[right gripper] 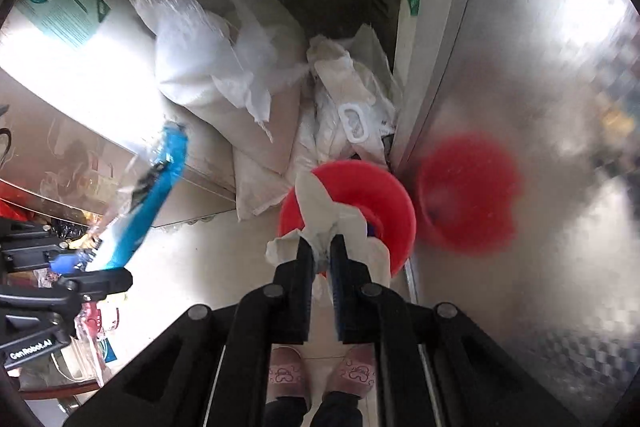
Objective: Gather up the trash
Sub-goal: 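Open the right tool to drop the gloves while the left tool lowers the package into the bin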
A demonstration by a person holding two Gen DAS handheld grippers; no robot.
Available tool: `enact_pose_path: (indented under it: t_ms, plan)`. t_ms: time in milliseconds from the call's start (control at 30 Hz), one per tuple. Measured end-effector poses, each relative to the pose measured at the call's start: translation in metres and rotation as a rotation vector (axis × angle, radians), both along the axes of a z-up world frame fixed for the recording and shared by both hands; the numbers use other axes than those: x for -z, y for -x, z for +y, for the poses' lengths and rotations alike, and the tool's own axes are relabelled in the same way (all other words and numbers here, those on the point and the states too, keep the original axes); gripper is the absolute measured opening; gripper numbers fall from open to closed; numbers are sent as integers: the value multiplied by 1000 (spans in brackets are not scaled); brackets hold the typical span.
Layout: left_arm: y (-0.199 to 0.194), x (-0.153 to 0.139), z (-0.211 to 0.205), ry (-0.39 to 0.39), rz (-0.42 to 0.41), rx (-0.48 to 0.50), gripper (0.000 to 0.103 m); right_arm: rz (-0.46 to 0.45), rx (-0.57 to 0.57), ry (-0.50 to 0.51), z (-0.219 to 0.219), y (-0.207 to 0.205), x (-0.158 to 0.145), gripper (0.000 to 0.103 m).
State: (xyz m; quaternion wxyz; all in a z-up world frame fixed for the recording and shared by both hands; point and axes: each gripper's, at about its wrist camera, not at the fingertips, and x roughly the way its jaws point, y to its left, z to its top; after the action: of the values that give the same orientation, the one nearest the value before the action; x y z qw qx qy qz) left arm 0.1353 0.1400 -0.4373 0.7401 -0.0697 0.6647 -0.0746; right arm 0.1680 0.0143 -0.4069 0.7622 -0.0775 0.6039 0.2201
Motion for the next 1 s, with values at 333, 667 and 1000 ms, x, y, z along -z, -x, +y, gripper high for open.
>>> enact_pose_path:
  t_ms: [333, 667, 1000]
  plan:
    - [9, -13, -1, -1, -26, 19, 13, -94, 16, -10, -20, 8, -23, 93]
    - [-7, -12, -17, 14, -41, 79, 13, -137, 39, -8, -21, 22, -46, 101]
    - [-29, 14, -41, 11, -33, 166, 13, -123, 72, 5, -34, 16, -35, 102]
